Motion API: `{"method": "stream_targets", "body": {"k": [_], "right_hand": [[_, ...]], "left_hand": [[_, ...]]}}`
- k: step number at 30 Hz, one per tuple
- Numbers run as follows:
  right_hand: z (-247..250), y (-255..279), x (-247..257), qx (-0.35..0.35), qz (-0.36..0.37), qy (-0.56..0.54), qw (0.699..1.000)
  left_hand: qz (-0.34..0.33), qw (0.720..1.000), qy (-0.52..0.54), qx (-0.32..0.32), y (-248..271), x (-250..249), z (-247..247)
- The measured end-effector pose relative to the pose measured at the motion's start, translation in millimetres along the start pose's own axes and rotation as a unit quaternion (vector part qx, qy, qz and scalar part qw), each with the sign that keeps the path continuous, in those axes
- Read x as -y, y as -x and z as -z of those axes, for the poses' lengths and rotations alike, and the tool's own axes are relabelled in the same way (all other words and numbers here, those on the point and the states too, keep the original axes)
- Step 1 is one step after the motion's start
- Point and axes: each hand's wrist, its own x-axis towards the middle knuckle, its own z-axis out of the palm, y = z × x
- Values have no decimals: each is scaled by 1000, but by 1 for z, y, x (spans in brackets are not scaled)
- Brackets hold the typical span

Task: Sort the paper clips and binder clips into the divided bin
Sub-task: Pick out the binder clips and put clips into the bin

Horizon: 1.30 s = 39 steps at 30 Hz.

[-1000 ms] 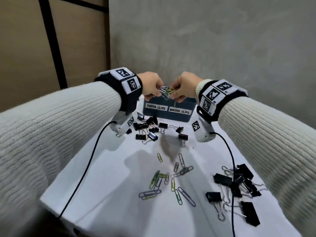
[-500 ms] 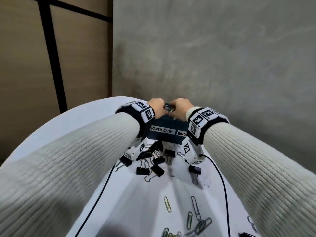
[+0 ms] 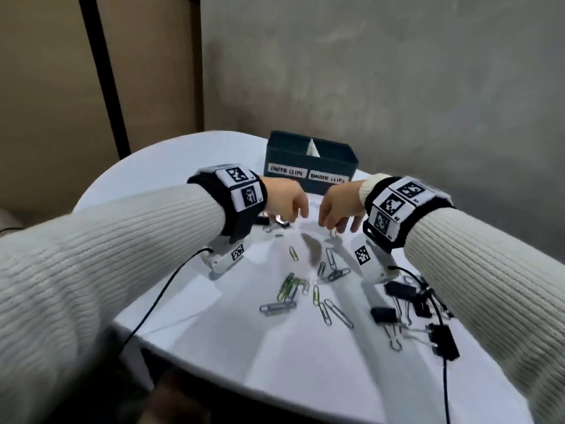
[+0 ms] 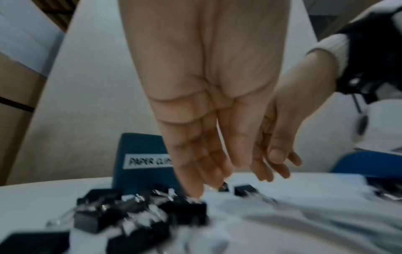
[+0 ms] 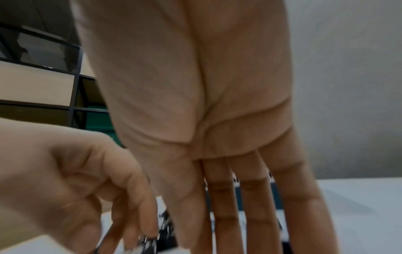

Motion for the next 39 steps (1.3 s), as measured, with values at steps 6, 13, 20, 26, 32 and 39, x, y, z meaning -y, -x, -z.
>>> {"method": "stream_targets", "body": {"k": [6,13,20,26,32,39], "right_hand": [[-56,29,3,-1,32,131,991],[-74,60,13,-40,102,91,990],[-79,83,7,-96,41,0,995],[-96,86,11,-5,0,74,997],[-99,76,24,-50,32,32,998],[-97,72,21,-70,55,26,996]], "left_hand": [[3,952,-272,143,15,-21,-55],[-30,966,-216,136,53,-46,-62],[42,993,-74,87,79,-38,-46],[86,982,-100,134,86,-42,-60],[71,989,-69,105,80,-46,-68],[77,991,-48,97,77,-40,-68]]}}
